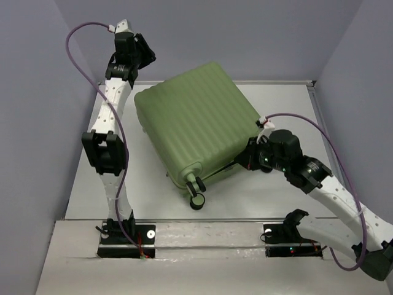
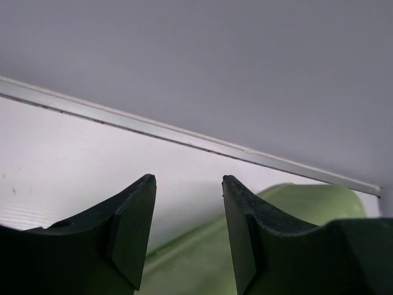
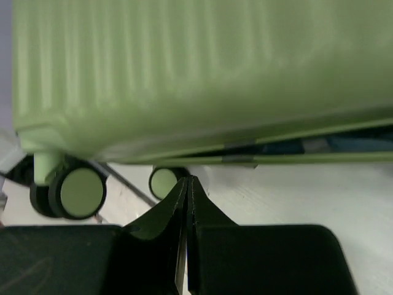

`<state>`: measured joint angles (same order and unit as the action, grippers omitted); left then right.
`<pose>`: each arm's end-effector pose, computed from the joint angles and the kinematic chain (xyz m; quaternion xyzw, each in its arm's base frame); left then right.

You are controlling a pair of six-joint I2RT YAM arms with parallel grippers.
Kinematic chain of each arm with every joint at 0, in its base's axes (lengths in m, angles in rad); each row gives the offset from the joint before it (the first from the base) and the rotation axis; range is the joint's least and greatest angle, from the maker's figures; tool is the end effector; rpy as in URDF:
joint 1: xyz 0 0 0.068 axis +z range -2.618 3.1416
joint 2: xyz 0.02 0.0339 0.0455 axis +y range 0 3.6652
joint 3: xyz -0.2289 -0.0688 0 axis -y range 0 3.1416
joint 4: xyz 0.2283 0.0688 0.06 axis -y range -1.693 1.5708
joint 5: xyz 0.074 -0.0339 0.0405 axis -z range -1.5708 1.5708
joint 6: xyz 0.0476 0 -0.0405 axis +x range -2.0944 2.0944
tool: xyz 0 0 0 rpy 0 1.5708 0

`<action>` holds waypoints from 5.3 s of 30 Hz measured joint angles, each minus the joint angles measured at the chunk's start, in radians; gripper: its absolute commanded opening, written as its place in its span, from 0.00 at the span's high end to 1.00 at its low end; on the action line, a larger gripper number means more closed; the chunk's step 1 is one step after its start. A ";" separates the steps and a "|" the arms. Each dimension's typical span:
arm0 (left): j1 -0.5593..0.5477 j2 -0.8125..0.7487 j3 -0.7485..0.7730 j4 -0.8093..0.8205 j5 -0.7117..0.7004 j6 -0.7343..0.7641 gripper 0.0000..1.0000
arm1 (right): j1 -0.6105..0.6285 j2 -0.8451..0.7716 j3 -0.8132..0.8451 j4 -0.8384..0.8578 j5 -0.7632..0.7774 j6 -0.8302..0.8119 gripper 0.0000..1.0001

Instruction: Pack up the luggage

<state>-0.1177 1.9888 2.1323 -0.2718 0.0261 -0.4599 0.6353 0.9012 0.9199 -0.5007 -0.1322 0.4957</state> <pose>0.4476 -0.0542 0.3992 -0.1194 0.7414 -0.1974 0.6301 0.1673 0.1311 0.3011 -0.0937 0.8491 0.3246 0.4060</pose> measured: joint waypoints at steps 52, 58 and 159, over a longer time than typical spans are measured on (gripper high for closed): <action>-0.145 -1.241 -1.718 0.210 -0.255 -0.215 0.17 | -0.342 1.211 1.176 0.047 -0.050 -0.070 0.00; -0.150 -1.221 -1.434 0.050 -0.332 -0.135 0.01 | -0.232 0.852 0.977 0.078 -0.077 -0.129 0.73; -0.904 -1.129 -1.754 0.467 -0.178 -0.188 0.20 | -0.380 0.405 -0.429 0.967 -0.535 -0.264 0.55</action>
<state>-1.0214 0.8597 0.3779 0.1947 -0.1516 -0.6479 0.2558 1.3064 0.4908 0.4664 -0.6674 0.2314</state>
